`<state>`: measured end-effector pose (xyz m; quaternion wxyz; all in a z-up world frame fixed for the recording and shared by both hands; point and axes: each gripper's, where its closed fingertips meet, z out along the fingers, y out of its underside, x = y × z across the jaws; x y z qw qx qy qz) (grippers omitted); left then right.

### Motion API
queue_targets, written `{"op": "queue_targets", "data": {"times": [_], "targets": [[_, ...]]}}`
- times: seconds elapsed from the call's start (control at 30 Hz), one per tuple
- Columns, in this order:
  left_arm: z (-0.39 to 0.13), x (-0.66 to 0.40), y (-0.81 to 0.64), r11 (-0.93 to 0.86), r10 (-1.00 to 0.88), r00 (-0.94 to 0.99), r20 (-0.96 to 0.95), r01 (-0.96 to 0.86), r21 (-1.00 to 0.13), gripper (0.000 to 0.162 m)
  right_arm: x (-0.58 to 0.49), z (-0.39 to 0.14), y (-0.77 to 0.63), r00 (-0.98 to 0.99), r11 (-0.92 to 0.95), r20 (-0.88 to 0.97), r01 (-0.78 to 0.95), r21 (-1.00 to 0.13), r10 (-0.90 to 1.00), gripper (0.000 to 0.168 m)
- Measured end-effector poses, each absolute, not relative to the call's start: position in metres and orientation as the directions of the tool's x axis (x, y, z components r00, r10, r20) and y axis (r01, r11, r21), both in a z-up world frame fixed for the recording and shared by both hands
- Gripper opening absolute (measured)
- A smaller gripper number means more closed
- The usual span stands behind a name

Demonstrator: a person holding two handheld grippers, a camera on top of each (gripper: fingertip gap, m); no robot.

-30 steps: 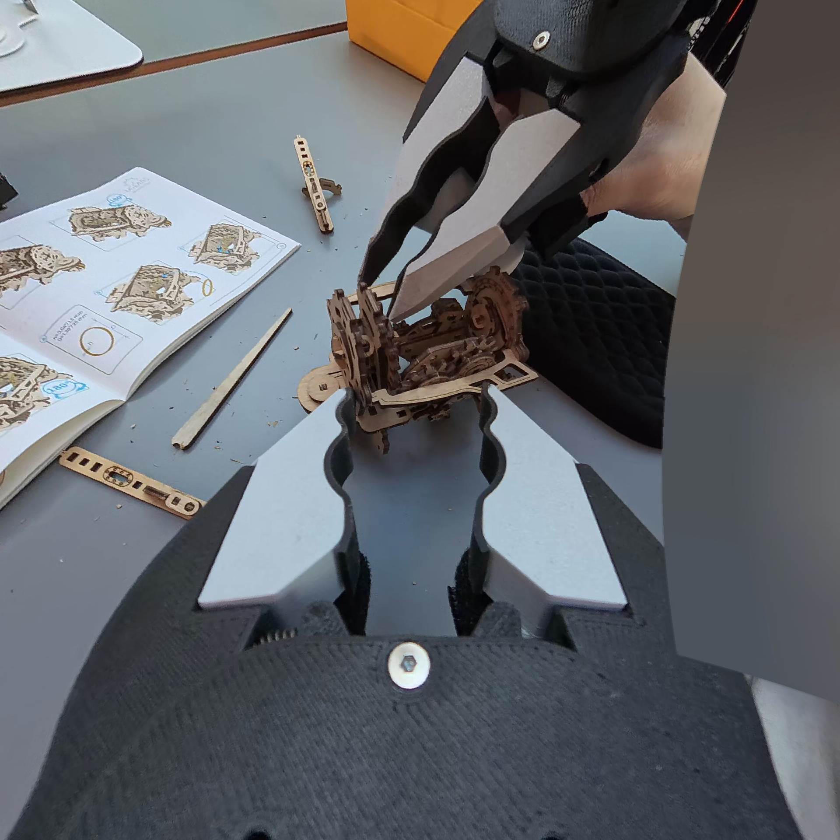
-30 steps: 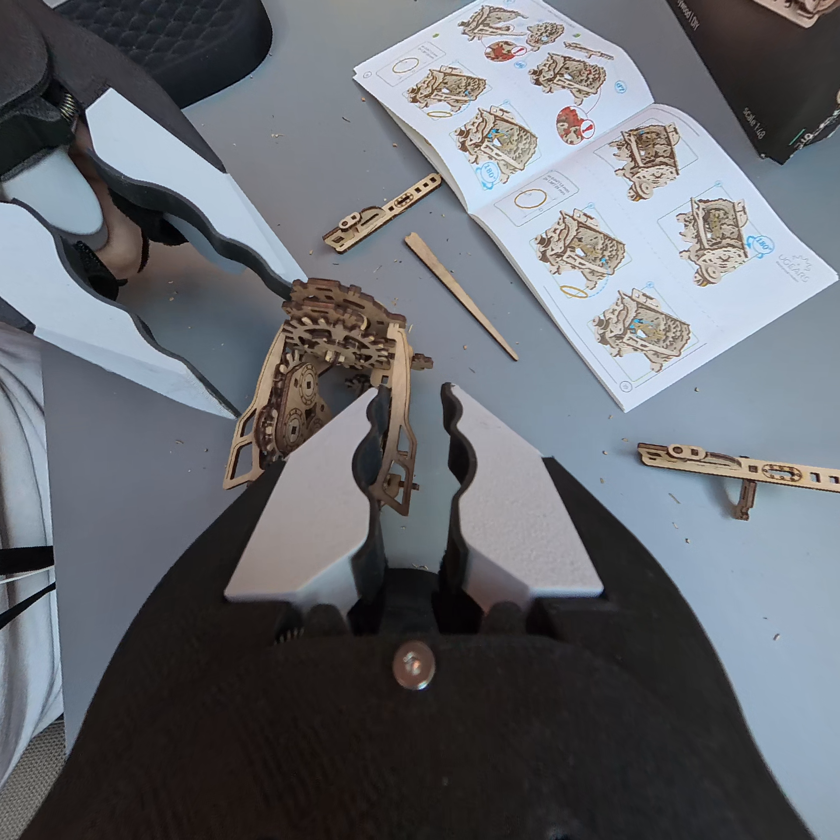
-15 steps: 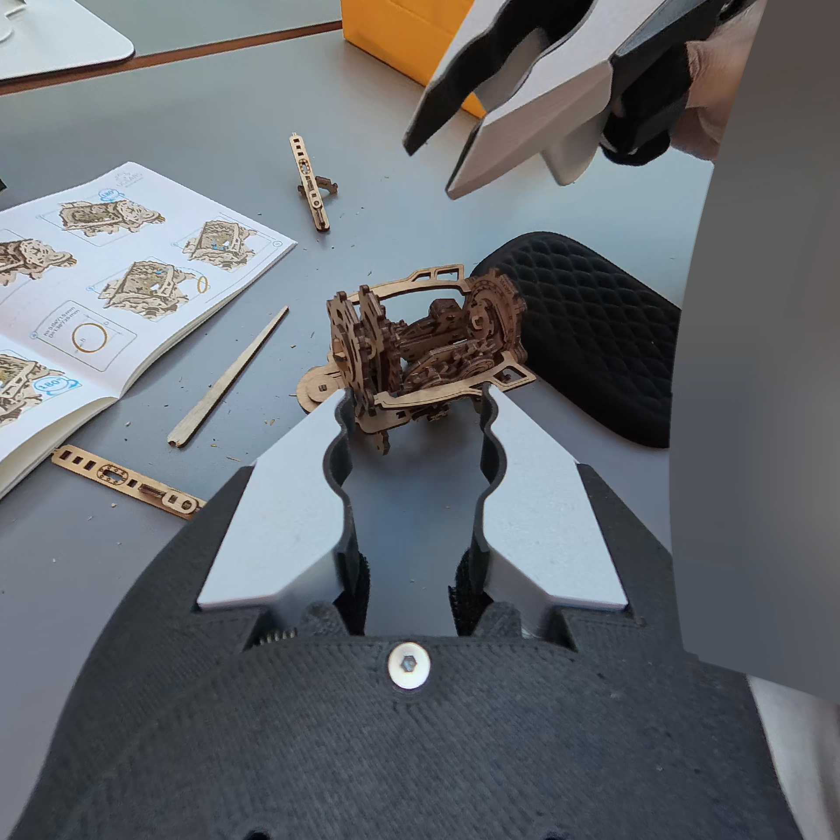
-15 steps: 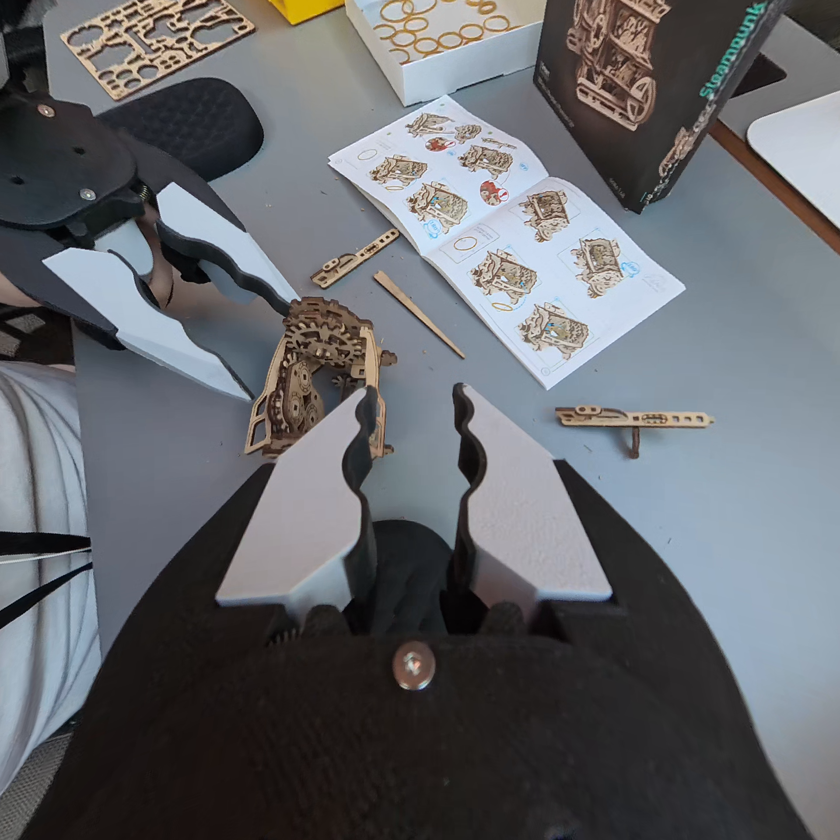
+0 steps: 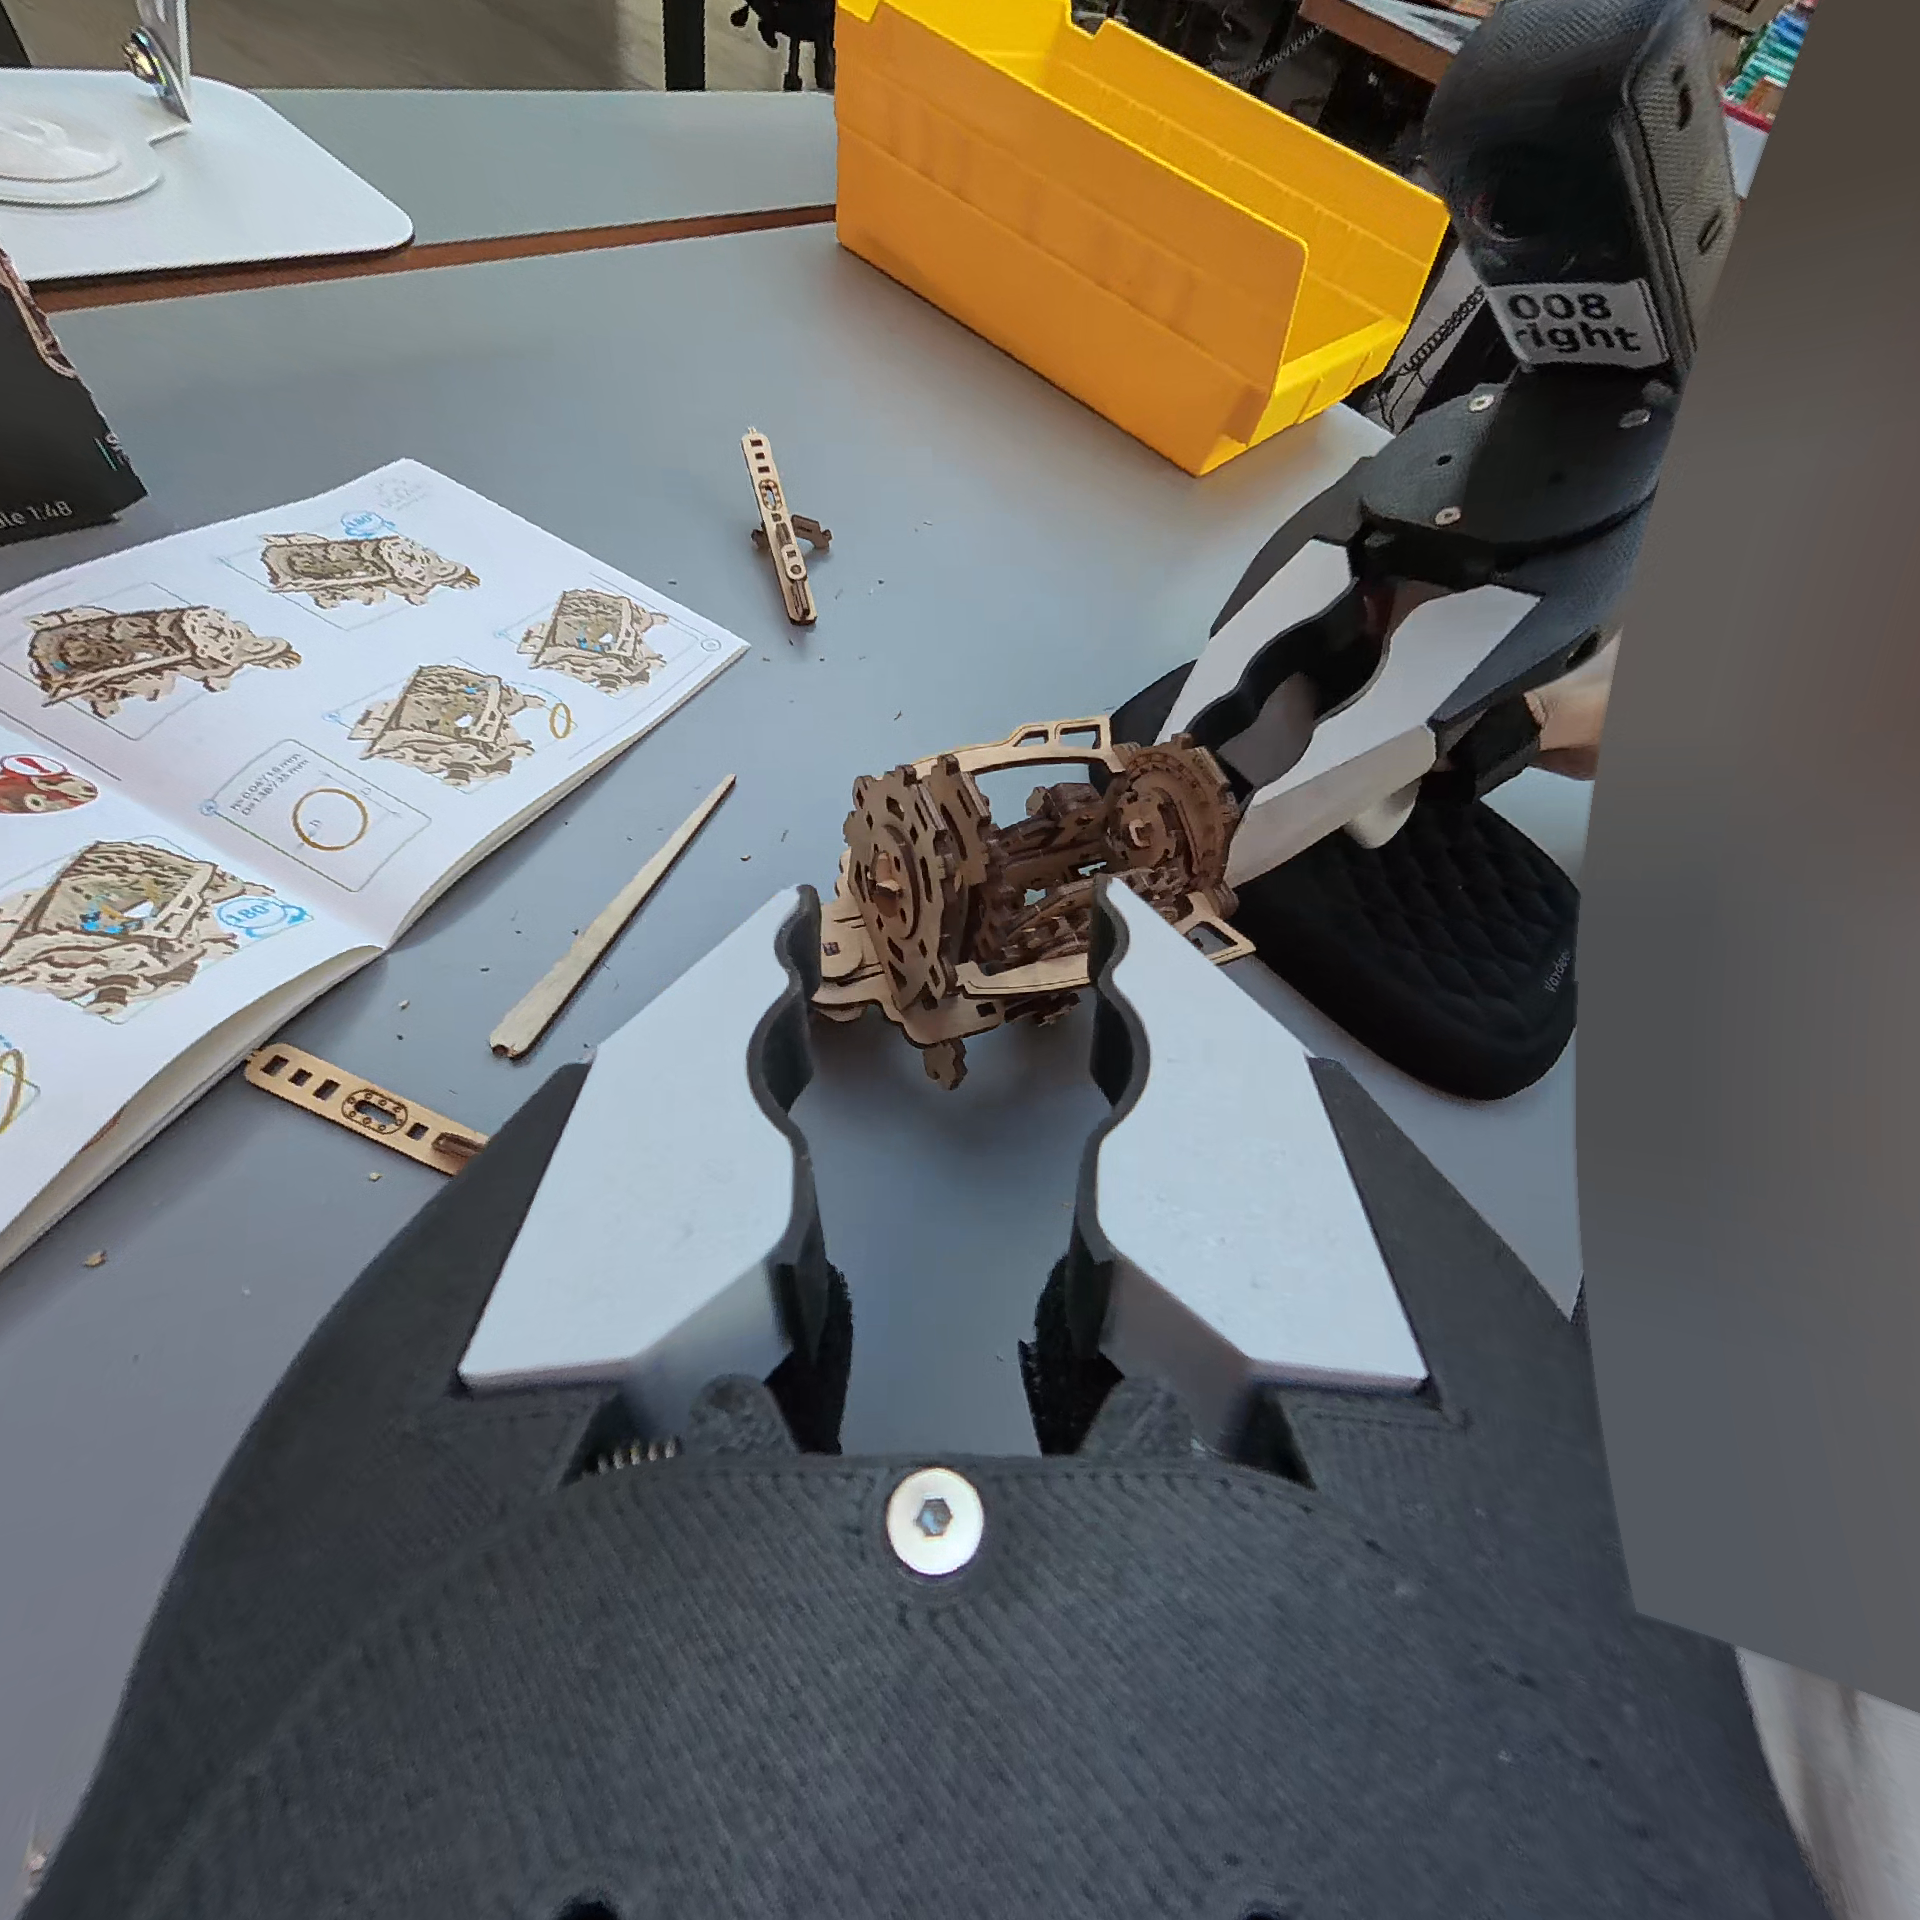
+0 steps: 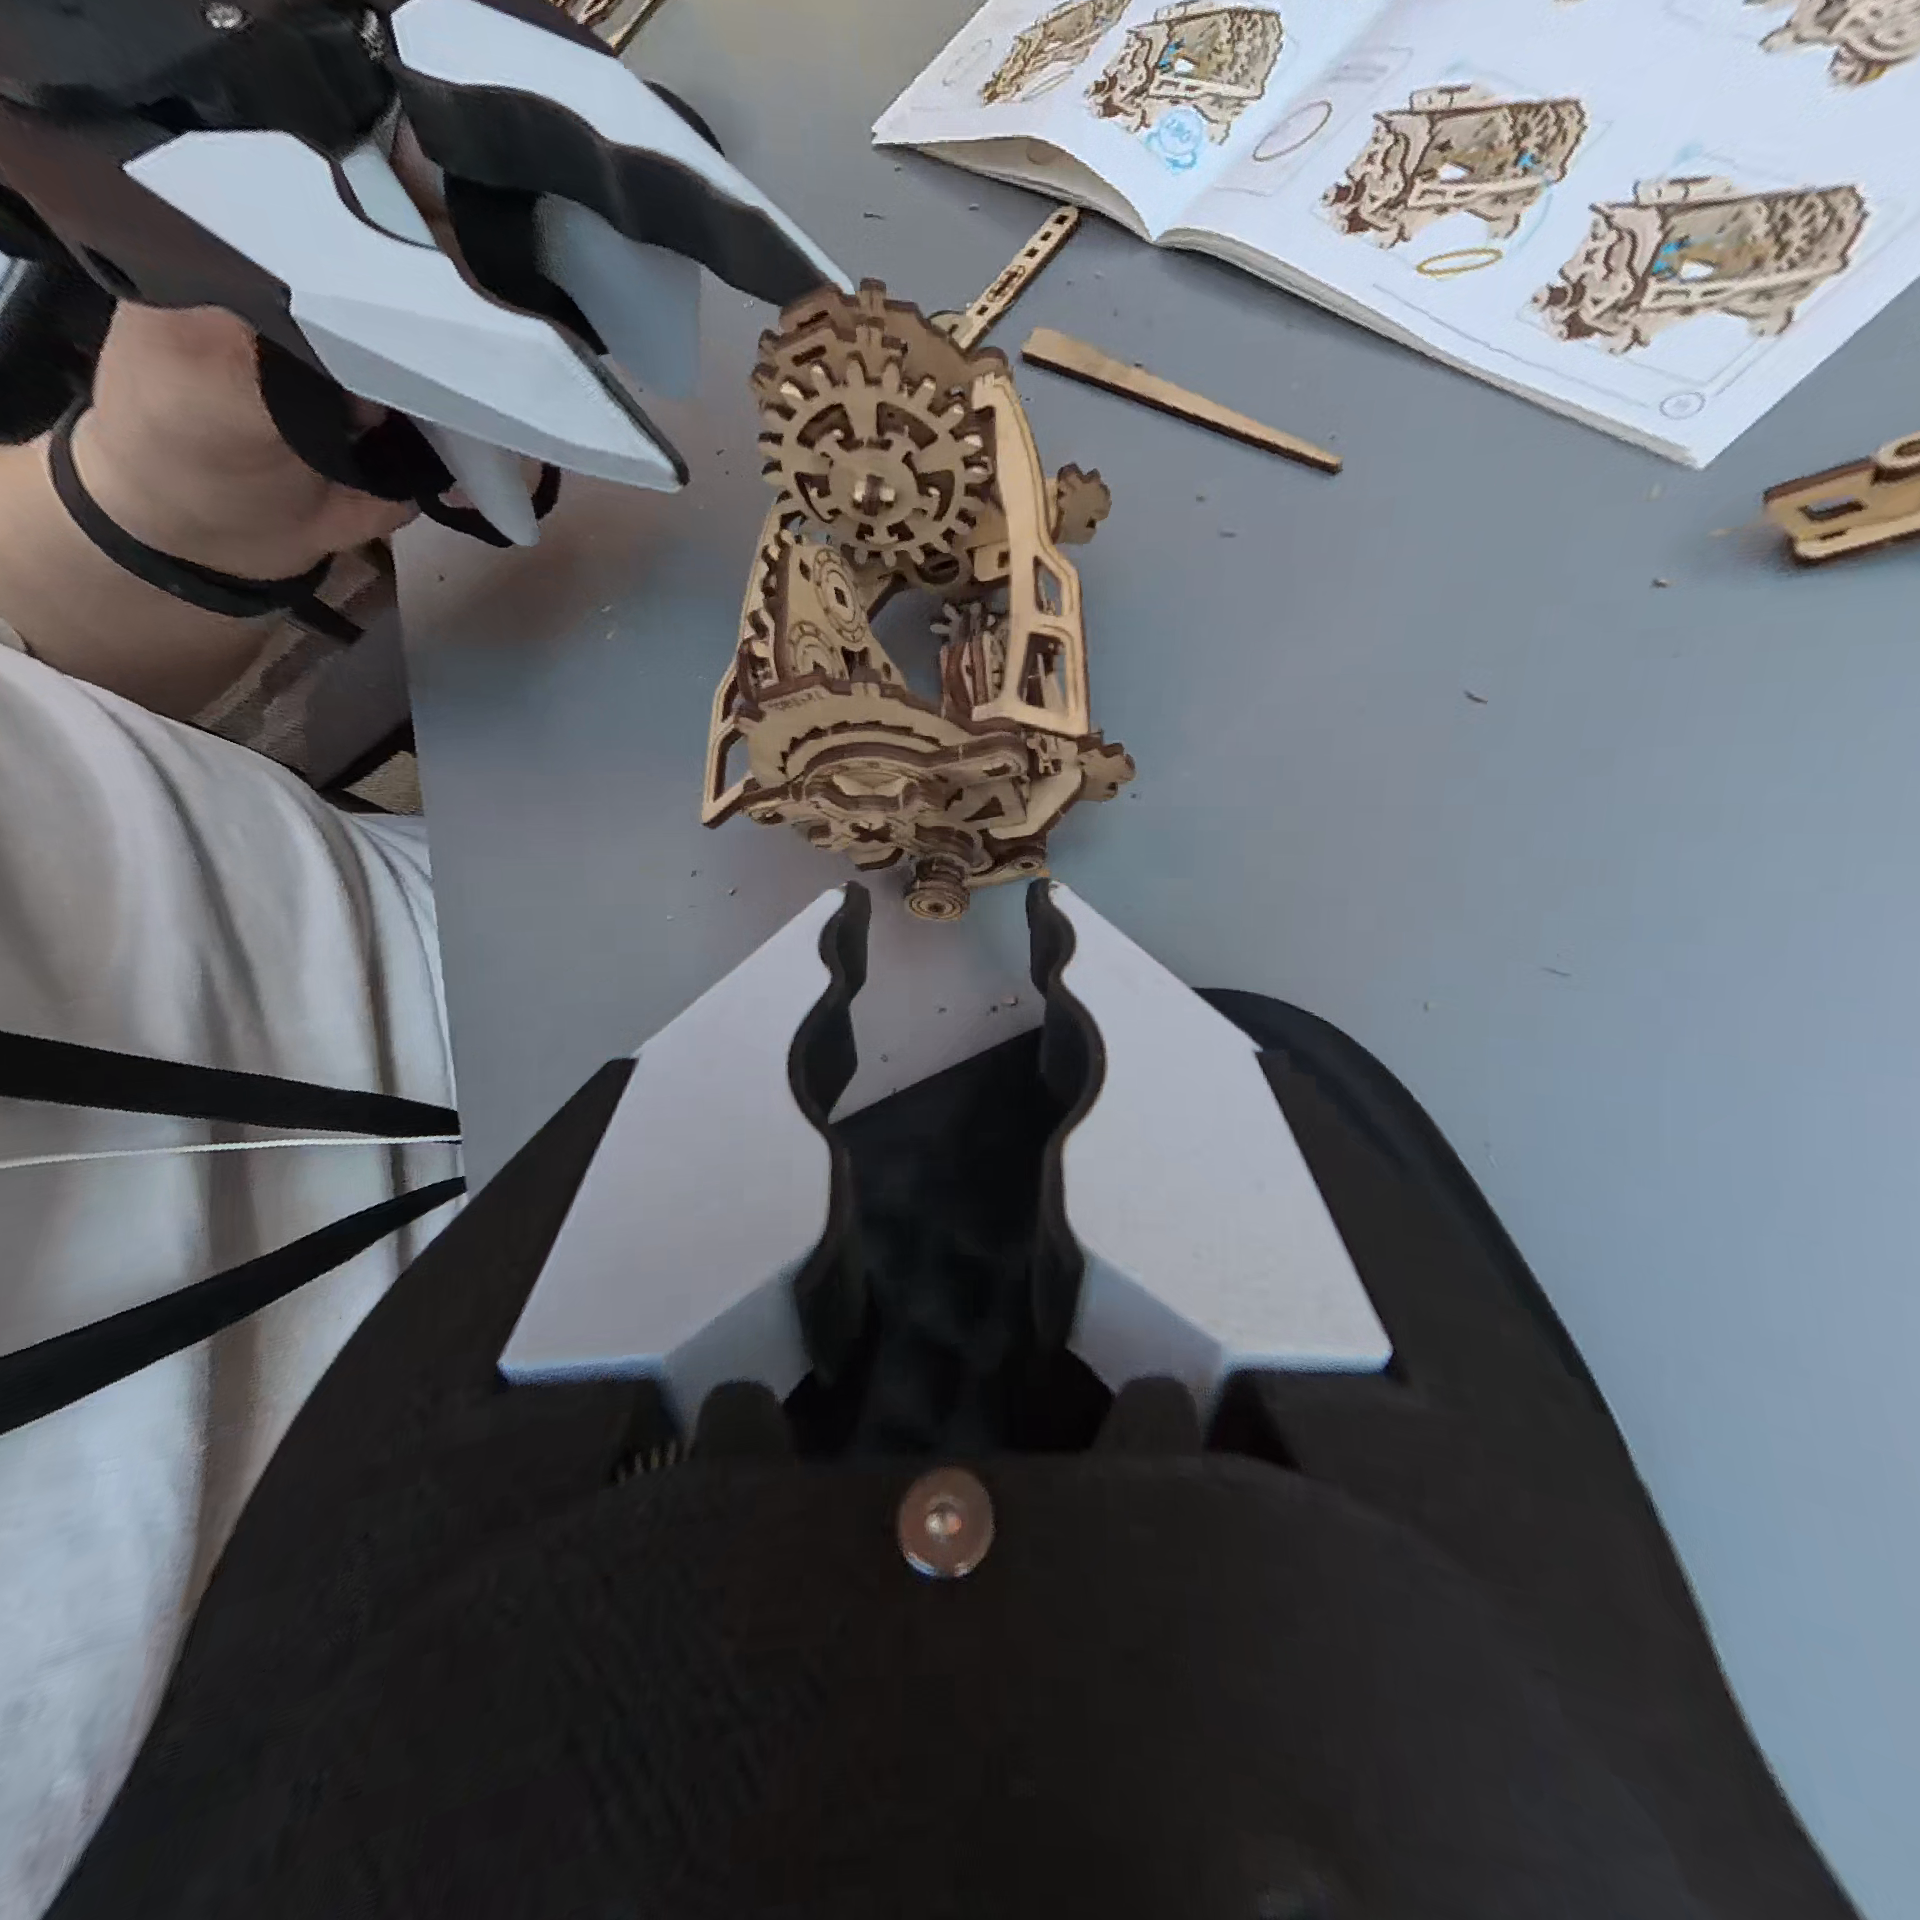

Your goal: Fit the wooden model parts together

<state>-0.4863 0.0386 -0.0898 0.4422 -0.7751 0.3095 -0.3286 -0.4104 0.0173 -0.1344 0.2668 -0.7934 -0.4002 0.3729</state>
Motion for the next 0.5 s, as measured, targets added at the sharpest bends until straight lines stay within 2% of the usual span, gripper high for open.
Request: {"op": "queue_targets", "data": {"times": [0.13,0.33,0.5], "targets": [[-0.0866,-0.4845,0.0407,-0.423,-0.772,0.586,0.247,-0.184,-0.887,0.048,-0.4107,-0.1363,0.0214,0.428,-0.446,-0.238,0.491,-0.748,0.872,0.026],[-0.0919,-0.4790,0.0420,-0.447,-0.768,0.587,0.254,-0.208,-0.870,0.046,-0.4141,-0.1370,0.0167,0.404,-0.464,-0.283,0.478,-0.746,0.870,0.014],[-0.0916,-0.4763,0.0422,-0.452,-0.769,0.584,0.259,-0.211,-0.866,0.046,-0.4121,-0.1367,0.0166,0.404,-0.443,-0.255,0.488,-0.752,0.878,0.012]]}}
